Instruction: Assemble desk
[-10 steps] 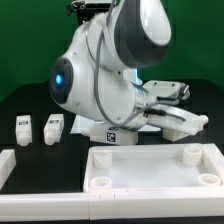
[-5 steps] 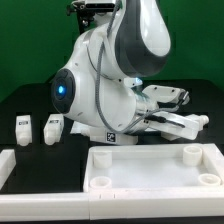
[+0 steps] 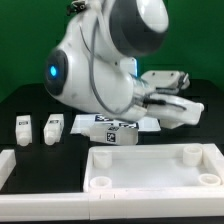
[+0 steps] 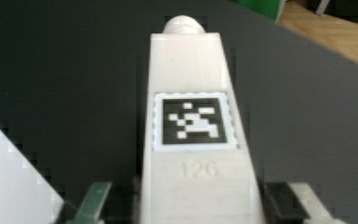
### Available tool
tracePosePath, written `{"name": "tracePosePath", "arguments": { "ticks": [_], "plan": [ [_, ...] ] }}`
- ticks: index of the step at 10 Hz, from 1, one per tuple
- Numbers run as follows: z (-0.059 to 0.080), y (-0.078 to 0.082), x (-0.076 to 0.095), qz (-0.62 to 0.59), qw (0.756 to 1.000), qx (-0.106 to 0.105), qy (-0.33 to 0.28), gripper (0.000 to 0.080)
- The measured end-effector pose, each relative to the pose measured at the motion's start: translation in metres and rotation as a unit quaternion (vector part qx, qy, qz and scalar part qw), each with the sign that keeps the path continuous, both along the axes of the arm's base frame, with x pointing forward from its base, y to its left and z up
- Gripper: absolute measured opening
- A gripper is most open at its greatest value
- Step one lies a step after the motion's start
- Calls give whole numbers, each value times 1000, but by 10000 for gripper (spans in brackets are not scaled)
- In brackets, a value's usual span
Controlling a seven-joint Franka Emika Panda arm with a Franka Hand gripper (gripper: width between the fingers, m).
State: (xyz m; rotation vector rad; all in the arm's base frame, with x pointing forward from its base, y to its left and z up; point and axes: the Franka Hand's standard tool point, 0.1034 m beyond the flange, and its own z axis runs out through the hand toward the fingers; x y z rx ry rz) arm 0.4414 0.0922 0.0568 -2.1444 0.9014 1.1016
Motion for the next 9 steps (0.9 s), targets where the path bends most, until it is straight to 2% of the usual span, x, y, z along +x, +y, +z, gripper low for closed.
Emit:
{"name": "tracePosePath", "arguments": {
  "ticks": [1, 2, 3, 4, 5, 6, 7, 8, 9],
  "plan": [
    [18, -3, 14, -2, 1000, -10, -28, 283],
    [19, -4, 22, -9, 997, -45, -67, 283],
    [16, -3, 19, -12, 993, -74, -90, 284],
    [16, -2, 16, -11, 991, -85, -100, 284],
    [16, -5, 24, -18, 985, -115, -127, 284],
    [35, -8, 28, 20, 978, -139, -156, 284],
    [69, -14, 46, 54, 967, -153, -196, 284],
    [92, -16, 69, 88, 952, -161, -243, 284],
    [103, -10, 86, 105, 938, -169, -284, 284]
  ]
}}
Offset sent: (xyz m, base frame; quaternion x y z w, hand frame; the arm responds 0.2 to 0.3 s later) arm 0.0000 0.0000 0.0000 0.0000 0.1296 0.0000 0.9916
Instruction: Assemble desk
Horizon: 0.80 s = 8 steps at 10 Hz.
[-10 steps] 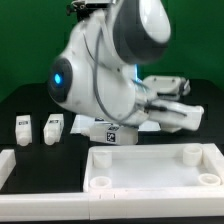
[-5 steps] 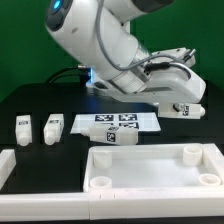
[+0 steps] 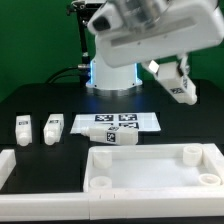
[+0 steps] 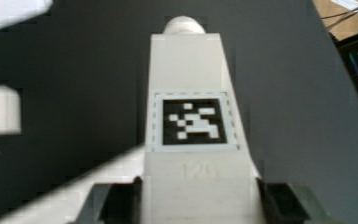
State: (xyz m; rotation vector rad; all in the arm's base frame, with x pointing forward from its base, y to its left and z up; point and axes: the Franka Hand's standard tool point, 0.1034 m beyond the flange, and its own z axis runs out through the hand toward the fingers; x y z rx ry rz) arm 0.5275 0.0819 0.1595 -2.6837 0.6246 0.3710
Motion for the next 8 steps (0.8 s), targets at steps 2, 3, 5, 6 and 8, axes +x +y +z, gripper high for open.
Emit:
{"name": "tracePosePath", "arguments": {
  "ticks": [2, 3, 5, 6, 8],
  "plan": [
    [-10, -1, -7, -26, 997, -42, -63, 284],
    [-9, 0, -4, -30, 994, -52, -86, 284],
    [-1, -6, 18, 10, 979, -108, -175, 284],
    [8, -4, 31, 56, 968, -133, -204, 284],
    [14, 13, 42, 84, 943, -155, -283, 284]
  ]
}}
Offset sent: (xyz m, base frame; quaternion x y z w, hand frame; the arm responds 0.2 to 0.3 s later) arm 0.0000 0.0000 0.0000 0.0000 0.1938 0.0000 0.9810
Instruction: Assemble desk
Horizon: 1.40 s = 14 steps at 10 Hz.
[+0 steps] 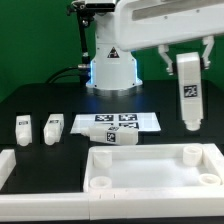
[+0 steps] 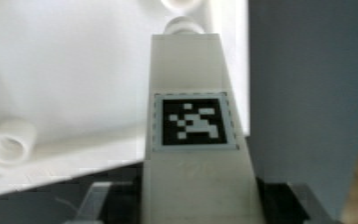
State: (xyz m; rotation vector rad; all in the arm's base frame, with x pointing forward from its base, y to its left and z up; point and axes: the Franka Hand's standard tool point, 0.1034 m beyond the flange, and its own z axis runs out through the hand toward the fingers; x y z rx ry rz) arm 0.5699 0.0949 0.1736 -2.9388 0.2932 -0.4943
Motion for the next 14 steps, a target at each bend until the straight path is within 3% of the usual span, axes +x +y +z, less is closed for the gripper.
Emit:
{"name": "tracePosePath", "arguments": {
  "ticks": [3, 4, 6, 7, 10, 12, 14],
  "plan": [
    [-2, 8, -3, -1, 998, 5, -64, 284],
    [-4, 6, -3, 18, 998, -5, -59, 284],
    [1, 7, 24, 119, 990, -48, -56, 284],
    [1, 11, 33, 132, 988, -50, -58, 284],
    [-1, 10, 31, 130, 989, -49, -56, 284],
    [-7, 12, 34, 148, 985, -59, -62, 284],
    [-4, 17, 48, 168, 979, -69, -94, 284]
  ]
}}
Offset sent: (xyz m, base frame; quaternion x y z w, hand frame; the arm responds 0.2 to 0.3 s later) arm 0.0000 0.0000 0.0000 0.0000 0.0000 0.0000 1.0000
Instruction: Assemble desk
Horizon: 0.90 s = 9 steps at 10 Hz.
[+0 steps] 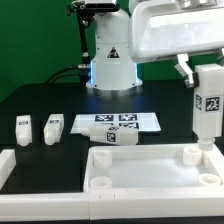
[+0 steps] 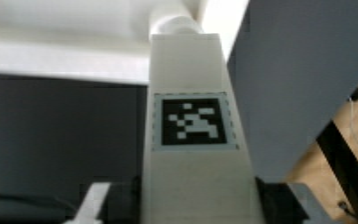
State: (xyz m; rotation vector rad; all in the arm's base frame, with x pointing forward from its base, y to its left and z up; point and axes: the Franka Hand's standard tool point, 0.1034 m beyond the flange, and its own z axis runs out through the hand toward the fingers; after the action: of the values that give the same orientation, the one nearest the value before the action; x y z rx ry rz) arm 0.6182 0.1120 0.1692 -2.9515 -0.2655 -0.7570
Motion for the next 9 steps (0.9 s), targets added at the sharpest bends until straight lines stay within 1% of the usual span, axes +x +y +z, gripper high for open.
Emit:
{"name": "tracePosePath", "arguments": {
  "ticks": [1, 5, 7, 9],
  "plan": [
    [-3, -4, 2, 25, 1000, -14, -6, 284],
    [-6, -4, 2, 24, 1000, -14, -1, 284],
    [-11, -6, 9, 22, 1000, -14, 7, 284],
    [-19, -5, 9, 19, 1000, -12, 22, 284]
  ]
}}
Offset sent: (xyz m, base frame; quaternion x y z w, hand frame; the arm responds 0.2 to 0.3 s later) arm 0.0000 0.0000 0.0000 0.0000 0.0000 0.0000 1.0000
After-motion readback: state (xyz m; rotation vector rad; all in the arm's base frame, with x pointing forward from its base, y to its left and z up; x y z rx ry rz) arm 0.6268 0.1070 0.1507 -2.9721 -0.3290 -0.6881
